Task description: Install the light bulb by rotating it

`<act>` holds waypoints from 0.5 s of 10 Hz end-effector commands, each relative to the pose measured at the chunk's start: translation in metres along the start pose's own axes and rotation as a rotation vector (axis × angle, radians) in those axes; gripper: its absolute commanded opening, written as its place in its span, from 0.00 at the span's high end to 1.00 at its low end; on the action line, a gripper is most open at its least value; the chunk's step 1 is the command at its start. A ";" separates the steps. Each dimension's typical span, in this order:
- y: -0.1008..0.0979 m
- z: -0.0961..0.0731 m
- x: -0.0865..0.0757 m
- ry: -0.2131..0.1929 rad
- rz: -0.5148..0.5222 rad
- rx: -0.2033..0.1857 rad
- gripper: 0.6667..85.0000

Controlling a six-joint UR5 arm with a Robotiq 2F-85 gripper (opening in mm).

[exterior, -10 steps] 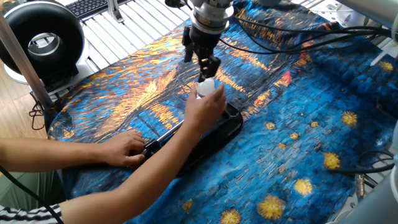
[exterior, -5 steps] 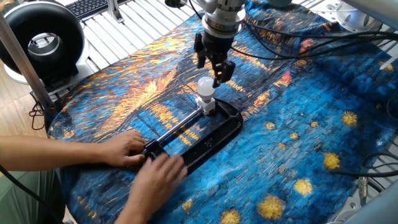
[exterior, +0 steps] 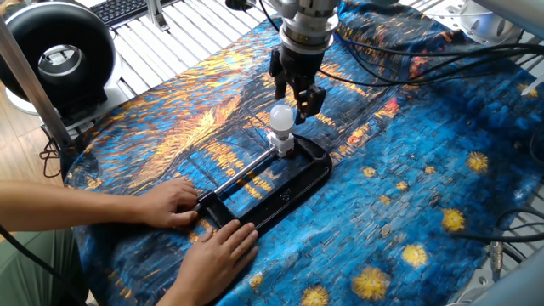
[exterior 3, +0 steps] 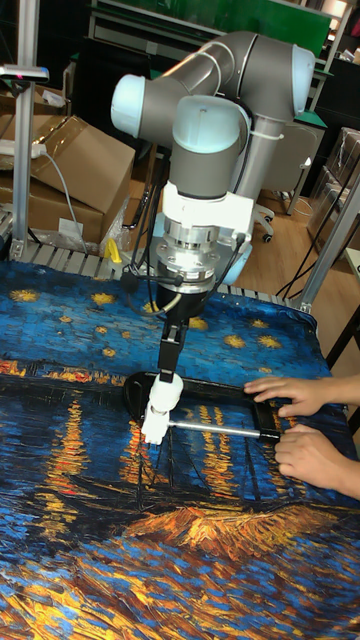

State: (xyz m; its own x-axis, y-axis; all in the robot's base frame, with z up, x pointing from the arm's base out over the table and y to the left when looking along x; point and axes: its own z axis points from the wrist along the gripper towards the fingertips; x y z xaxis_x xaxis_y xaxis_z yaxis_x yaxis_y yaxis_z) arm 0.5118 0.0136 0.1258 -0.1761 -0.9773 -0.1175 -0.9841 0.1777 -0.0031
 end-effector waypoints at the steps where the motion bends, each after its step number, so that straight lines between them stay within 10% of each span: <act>1: -0.005 -0.003 -0.006 -0.003 0.023 0.001 0.20; 5: -0.014 -0.006 0.003 0.036 0.065 0.031 0.22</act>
State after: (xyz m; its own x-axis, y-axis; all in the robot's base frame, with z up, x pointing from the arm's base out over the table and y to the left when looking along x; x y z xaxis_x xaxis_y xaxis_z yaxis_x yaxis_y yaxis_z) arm 0.5212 0.0102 0.1296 -0.2113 -0.9733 -0.0899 -0.9767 0.2138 -0.0188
